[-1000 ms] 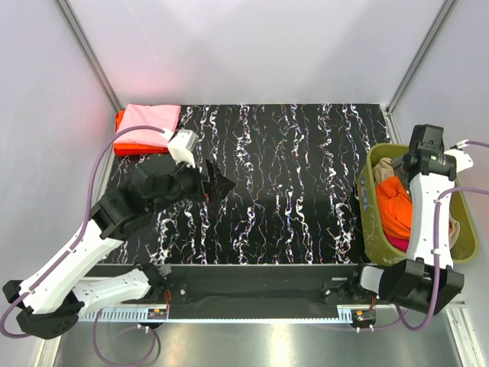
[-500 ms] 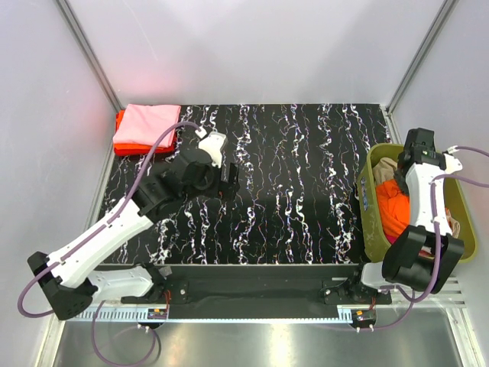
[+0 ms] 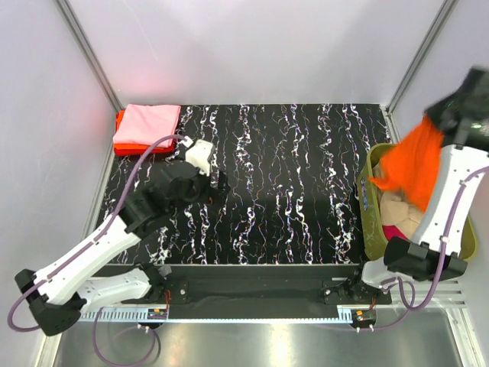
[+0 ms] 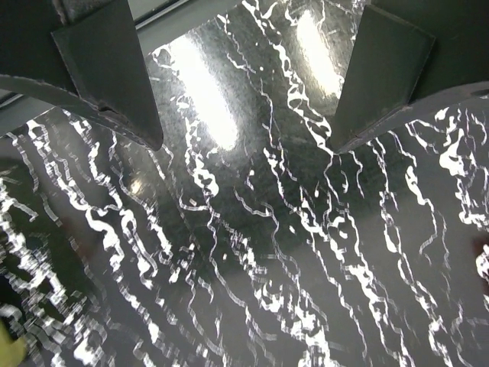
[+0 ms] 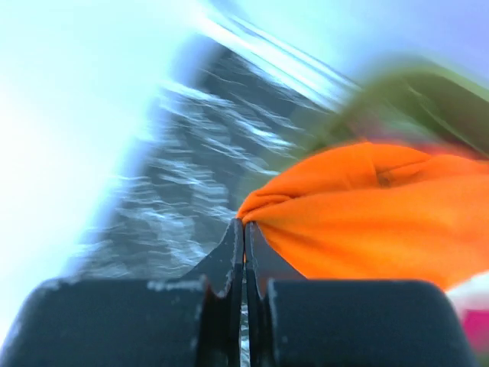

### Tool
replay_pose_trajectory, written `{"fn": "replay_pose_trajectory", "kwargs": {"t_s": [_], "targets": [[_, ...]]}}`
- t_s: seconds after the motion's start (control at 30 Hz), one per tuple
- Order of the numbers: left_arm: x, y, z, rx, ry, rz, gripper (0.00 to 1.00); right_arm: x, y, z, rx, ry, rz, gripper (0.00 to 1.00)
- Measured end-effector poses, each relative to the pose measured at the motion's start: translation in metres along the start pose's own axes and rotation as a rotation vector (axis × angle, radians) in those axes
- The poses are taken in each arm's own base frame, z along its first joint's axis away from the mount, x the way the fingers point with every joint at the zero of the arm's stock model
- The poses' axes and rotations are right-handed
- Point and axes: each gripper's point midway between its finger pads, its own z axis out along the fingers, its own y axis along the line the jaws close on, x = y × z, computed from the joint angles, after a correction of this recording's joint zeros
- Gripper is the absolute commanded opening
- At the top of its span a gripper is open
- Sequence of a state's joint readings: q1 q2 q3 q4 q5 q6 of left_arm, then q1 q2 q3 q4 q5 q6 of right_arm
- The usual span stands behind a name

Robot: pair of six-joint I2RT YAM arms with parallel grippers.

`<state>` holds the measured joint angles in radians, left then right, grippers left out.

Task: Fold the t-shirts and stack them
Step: Grab the tshirt from the pile, then move the tshirt to the center of the board

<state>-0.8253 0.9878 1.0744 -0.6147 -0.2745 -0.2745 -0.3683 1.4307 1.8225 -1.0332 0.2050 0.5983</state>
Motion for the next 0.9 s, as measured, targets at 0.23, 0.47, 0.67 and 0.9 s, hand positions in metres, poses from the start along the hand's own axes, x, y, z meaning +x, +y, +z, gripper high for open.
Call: {"fn": "replay_pose_trajectory", "kwargs": {"t_s": [0.23,0.47,0.67,0.9], "targets": [[-0.021,-0.006,-0.024,0.064,-0.104,-0.039,0.99,-0.137,0.165,-0.253,-0.981,-0.340,0.069,0.00],[-0.036,-0.016,-0.057,0.169,-0.187,-0.108,0.99,-0.110,0.185,-0.354,-1.426,-0.123,0.181,0.00],[-0.044,-0.007,-0.098,0.211,-0.305,-0.197,0.99,-0.006,0.188,-0.217,-1.240,0.266,0.227,0.00],[-0.023,0.012,-0.091,0.095,-0.239,-0.267,0.99,0.254,0.158,-0.089,-0.856,0.820,0.059,0.00]]}}
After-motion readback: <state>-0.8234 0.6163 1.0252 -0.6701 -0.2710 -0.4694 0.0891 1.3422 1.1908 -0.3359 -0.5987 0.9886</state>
